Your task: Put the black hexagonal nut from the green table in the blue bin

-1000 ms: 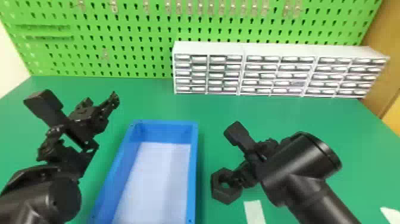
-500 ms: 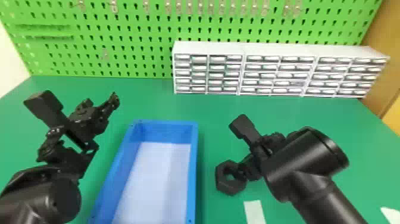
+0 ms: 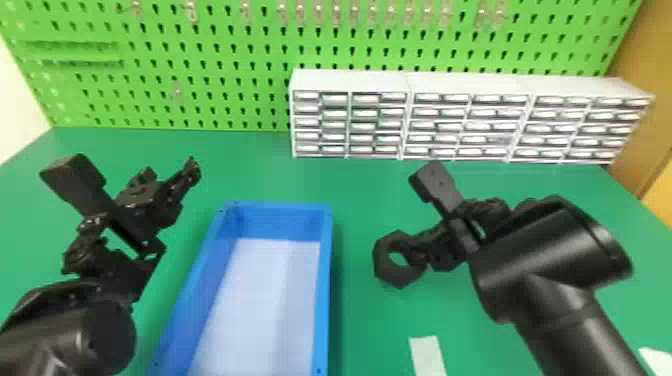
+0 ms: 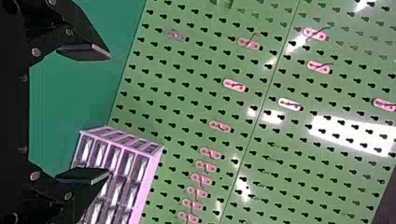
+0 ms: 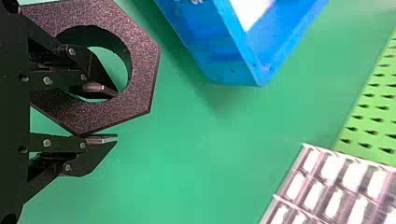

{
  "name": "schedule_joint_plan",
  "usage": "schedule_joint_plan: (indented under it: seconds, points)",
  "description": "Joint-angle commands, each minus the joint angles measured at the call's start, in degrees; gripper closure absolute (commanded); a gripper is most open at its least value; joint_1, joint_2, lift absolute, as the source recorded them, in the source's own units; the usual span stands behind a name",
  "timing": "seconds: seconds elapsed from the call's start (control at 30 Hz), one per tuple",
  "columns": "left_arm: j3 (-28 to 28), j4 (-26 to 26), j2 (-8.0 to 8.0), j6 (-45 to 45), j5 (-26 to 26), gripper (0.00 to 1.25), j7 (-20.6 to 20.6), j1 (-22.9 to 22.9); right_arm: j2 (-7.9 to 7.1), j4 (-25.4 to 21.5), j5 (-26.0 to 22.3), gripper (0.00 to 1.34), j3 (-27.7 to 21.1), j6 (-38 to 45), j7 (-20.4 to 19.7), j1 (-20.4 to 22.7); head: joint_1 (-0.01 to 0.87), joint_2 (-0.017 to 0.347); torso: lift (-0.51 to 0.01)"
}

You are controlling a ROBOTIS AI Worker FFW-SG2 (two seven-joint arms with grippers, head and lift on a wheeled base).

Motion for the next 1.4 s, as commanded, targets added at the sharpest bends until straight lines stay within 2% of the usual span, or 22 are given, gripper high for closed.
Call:
schedule_joint_plan:
  seconds: [0.0,0.23,0.43,0.63,0.93,1.2,1.37]
  points:
    - [-0.06,0.0,0.0,0.04,0.0,0.37,0.0,0.1,-0.04,-0.53,-0.21,1.03,-2.41,-4.37,0.0,0.01,0.666,0.032,-0.1]
    - [0.03,0.0,0.0,0.04,0.0,0.37,0.0,0.1,0.93,-0.62,-1.17,1.03,-4.34,-9.47,-1.14,-0.26,0.666,0.032,-0.1]
    - [0.03,0.0,0.0,0.04,0.0,0.37,0.0,0.27,1.63,-0.79,-6.62,1.03,-6.45,-14.3,-6.15,-0.08,0.666,0.032,-0.1]
    - [0.03,0.0,0.0,0.04,0.0,0.37,0.0,0.27,1.9,-2.82,-6.45,1.03,-6.71,-15.89,-10.37,-0.17,0.666,0.032,-0.1]
    - [-0.06,0.0,0.0,0.04,0.0,0.37,0.0,0.45,1.9,-5.72,-6.45,1.03,-7.15,-19.58,-18.81,0.18,0.666,0.032,-0.1]
    - [-0.06,0.0,0.0,-0.05,0.0,0.37,0.0,0.45,2.16,-5.72,-14.18,1.03,-7.94,-27.58,-26.28,1.32,0.666,0.032,-0.1]
    - [0.11,0.0,0.0,0.04,0.0,0.37,0.0,0.53,2.95,-3.08,-21.56,1.03,-7.94,-33.73,-27.6,1.41,0.666,0.032,-0.1]
